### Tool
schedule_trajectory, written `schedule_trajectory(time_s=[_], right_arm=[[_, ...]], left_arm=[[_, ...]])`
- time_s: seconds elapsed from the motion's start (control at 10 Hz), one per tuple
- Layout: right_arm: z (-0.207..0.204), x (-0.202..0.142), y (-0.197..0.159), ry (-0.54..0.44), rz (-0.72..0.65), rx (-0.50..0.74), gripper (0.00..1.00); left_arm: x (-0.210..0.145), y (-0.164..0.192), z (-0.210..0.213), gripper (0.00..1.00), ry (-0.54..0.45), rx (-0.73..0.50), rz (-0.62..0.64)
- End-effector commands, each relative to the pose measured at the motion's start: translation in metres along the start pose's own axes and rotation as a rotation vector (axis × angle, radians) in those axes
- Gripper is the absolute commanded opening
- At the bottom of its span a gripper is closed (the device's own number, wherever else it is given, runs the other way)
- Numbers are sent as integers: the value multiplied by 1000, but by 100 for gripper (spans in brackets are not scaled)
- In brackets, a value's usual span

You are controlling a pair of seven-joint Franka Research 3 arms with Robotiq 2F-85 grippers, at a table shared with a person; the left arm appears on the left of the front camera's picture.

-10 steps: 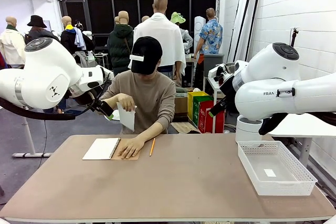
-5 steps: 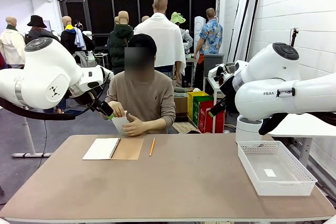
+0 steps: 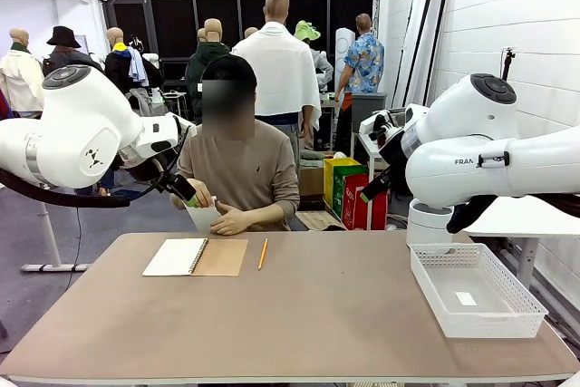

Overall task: Sort the paper based on its condition.
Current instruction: If a person hands you a paper, place it in the Organizing basket , and if it's crumpled, put it in the Trash can.

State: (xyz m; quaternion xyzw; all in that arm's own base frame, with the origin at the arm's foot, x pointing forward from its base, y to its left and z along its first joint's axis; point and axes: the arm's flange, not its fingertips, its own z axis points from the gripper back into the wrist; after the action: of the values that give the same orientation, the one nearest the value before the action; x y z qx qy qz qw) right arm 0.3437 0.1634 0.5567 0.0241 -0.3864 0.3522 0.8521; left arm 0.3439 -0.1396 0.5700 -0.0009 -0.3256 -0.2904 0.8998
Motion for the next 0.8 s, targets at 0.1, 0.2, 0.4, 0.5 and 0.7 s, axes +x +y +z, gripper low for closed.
schedule_trajectory(time_s=[0.1,0.2,0.4,0.5,0.7], right_arm=[[0,0,0,6,-7,0,100],[0,0,0,6,-7,0,100],[0,0,0,6,-7,0,100],[0,0,0,6,-7,0,100],[0,0,0,6,-7,0,100]], left_arm=[[0,0,0,100,0,0,1],[0,0,0,100,0,0,1],[0,0,0,100,0,0,1],[0,0,0,100,0,0,1],[0,0,0,100,0,0,1]])
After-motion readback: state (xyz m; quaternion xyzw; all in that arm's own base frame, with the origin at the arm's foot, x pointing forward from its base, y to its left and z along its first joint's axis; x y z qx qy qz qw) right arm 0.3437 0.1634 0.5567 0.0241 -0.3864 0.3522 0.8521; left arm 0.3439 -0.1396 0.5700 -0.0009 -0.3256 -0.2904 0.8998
